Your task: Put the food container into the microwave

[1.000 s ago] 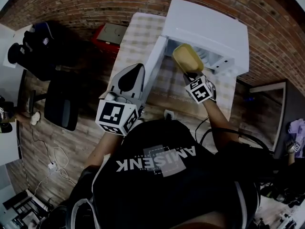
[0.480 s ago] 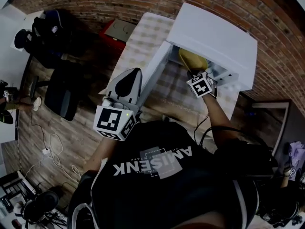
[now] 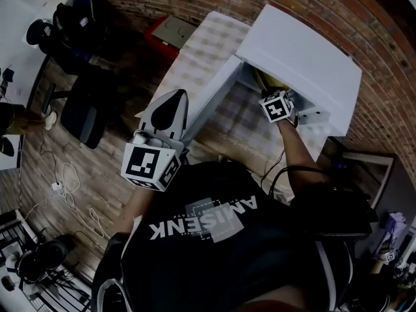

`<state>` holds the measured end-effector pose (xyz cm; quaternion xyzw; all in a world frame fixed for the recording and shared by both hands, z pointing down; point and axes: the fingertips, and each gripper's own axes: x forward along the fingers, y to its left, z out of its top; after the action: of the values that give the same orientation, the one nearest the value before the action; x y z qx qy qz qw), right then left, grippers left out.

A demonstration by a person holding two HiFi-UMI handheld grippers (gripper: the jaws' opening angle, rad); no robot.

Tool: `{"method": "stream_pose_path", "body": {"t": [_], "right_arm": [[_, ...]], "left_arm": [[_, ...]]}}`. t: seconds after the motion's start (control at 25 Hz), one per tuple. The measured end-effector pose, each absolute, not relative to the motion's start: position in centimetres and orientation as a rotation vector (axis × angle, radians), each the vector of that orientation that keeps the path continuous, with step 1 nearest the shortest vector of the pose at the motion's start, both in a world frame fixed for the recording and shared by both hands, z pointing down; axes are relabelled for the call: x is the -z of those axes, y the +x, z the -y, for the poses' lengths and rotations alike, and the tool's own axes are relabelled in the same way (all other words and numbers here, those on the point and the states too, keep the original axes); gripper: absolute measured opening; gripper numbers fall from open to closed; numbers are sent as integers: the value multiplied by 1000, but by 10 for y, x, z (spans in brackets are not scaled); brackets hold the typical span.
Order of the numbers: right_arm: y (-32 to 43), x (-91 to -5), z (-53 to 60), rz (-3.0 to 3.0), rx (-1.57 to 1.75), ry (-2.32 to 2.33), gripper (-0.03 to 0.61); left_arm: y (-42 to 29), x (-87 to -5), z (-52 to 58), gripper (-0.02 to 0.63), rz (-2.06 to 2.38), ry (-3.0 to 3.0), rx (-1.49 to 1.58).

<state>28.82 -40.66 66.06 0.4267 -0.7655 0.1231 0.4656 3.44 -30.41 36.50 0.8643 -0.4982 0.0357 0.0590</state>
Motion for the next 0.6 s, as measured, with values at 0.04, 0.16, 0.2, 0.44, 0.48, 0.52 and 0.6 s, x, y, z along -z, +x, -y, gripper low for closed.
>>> {"method": "stream_pose_path", "body": {"t": [0.04,0.16,0.2,0.44,0.48,0.52,0.6], "right_arm": [[288,-660,410,1877,-297,1051,48],[288,-662,419,1866,-281,1058,48],[288,-664,421,1857,-277,1053,48],[289,-672,429,1827,-271,1057,48],[287,-672,432,1828,-269,1063,48],[287,-672,435,1826,-265,1067,48],[289,-671,439,1814,-251,1076,48]], "left_arm": [[33,-365,304,12,1518,2611,-108],[28,-366,304,12,1543,2592,-112],[27,-367,303,12,1551,2586,-111],[15,-370,298,12,1602,2549,-121],[12,-370,298,12,1614,2540,-123],[9,-370,297,12,1622,2535,-120],[8,-369,297,12,1626,2534,-112]]}}
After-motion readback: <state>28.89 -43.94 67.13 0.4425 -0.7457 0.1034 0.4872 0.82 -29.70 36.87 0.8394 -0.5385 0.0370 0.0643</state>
